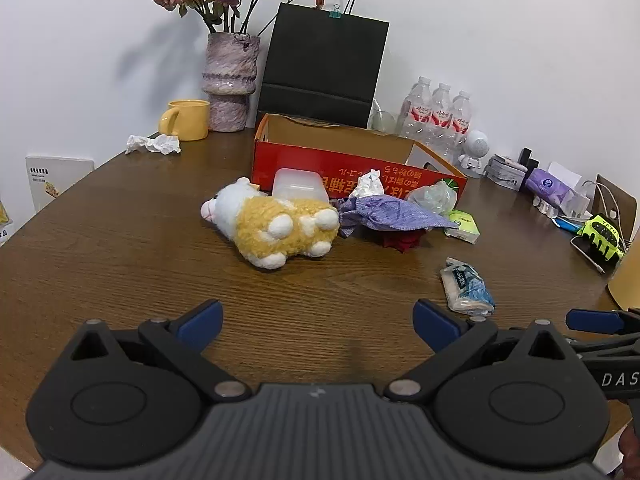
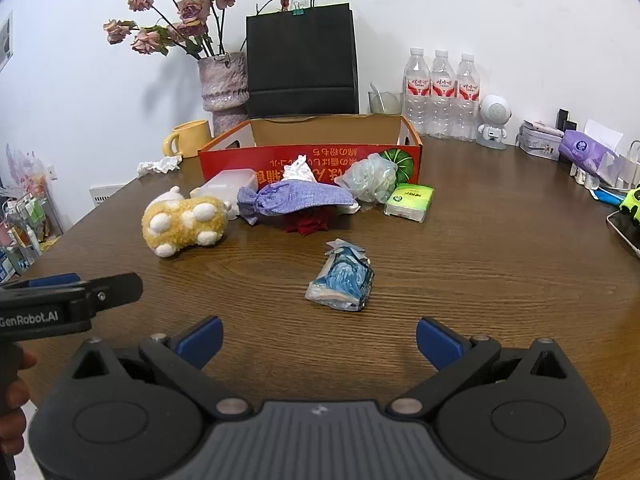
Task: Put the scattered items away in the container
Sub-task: 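Move the right gripper toward the blue-wrapped packet on the table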
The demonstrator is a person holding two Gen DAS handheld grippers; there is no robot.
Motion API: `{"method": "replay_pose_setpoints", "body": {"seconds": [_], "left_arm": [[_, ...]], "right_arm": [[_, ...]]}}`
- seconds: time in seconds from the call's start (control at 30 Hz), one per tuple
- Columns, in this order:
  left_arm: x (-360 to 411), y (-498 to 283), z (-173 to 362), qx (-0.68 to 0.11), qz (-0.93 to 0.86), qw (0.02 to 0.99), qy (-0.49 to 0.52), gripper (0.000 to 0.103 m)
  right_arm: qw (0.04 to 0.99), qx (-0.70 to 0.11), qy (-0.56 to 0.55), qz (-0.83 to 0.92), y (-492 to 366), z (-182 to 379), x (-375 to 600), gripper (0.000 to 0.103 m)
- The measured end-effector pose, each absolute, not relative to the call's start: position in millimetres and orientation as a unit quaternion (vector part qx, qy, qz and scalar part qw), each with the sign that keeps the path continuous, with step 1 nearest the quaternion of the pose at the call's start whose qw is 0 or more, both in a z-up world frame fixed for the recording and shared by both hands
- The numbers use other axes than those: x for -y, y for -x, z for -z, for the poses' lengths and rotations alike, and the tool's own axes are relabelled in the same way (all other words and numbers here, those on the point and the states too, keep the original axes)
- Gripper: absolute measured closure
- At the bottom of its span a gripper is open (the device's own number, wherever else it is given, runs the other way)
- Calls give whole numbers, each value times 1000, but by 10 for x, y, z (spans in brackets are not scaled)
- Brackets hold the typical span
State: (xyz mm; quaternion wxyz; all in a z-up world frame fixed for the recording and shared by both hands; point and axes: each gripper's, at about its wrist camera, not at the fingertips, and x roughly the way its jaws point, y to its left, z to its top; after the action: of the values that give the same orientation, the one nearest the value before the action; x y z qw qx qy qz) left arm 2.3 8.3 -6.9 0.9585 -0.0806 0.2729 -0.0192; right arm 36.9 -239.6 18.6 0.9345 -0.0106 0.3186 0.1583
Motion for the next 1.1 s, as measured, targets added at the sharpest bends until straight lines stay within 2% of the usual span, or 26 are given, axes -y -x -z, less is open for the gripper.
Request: {"method": "replay_pose_setpoints", "body": {"seconds": [1.1], "left_arm": [[-60,80,38,-264,24,962,67,0]], "right_arm": [[932,-325,33,-159,-279,-209,2318,0]]}}
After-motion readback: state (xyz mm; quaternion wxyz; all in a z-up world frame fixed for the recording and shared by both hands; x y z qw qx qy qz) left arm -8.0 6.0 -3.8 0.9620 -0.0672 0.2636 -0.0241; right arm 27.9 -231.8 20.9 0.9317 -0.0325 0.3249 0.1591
